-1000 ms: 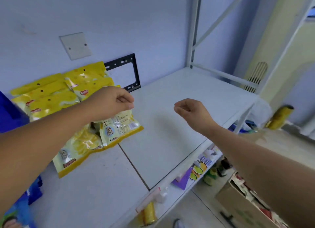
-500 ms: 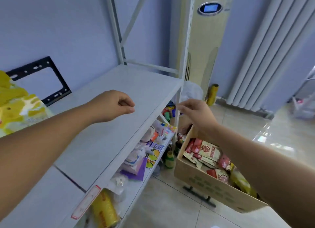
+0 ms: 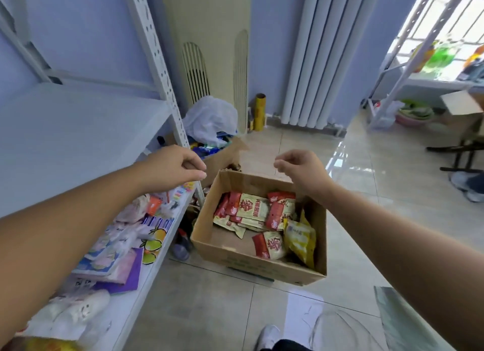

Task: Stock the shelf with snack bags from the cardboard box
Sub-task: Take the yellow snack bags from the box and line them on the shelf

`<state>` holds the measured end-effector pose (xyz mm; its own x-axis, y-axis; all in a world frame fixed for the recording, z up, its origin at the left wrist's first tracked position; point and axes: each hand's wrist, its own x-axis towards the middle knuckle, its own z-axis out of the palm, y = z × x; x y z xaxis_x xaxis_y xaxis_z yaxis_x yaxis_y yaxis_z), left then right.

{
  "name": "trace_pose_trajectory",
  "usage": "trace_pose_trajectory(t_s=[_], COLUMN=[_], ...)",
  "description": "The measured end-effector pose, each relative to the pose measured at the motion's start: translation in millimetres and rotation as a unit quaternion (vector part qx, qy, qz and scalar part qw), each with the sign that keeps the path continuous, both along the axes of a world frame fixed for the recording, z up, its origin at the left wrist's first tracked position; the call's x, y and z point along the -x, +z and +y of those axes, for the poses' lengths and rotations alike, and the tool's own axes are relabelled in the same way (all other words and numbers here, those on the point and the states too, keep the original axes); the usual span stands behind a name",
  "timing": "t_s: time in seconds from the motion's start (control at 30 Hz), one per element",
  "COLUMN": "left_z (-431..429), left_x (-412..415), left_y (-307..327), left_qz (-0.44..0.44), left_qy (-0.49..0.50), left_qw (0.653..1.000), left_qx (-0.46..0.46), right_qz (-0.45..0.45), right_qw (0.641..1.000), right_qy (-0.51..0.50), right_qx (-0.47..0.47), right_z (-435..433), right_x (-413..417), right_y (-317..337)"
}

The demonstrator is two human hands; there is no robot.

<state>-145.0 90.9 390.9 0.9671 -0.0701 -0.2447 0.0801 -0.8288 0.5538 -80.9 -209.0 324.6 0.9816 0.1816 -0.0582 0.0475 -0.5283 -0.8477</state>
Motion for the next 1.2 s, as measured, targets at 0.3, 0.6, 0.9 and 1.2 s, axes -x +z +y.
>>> trace_pose_trajectory(t_s=[0.3,0.6,0.9,1.2], left_z=[-57.7,-96.8,-147.3,-195.5], left_x=[-82.9,-194.7,-249.6,-267.7], left_y=[-54.5,-124.5,-253.7,-389.5], left_qz=[0.085,0.155,0.23,0.266], left_qy=[-0.078,-0.174,-0.248,-0.296], left_qw=[0.993,0.972,0.941,0.917], left_qx=[-0.022,0.008,0.024,0.013], right_qz=[0.087,0.174,0.267,0.312], right_qw=[0.989,0.951,0.917,0.906], right_qy=[-0.115,-0.227,-0.236,-0.183], right_qx=[0.015,0.114,0.178,0.218], right_z=[-70.3,-102.3,-105.1,-110.3], right_x=[-24.6,-49.5,-76.1,-120.1], right_y=[-55.3,-101.1,-186.3,-302.9])
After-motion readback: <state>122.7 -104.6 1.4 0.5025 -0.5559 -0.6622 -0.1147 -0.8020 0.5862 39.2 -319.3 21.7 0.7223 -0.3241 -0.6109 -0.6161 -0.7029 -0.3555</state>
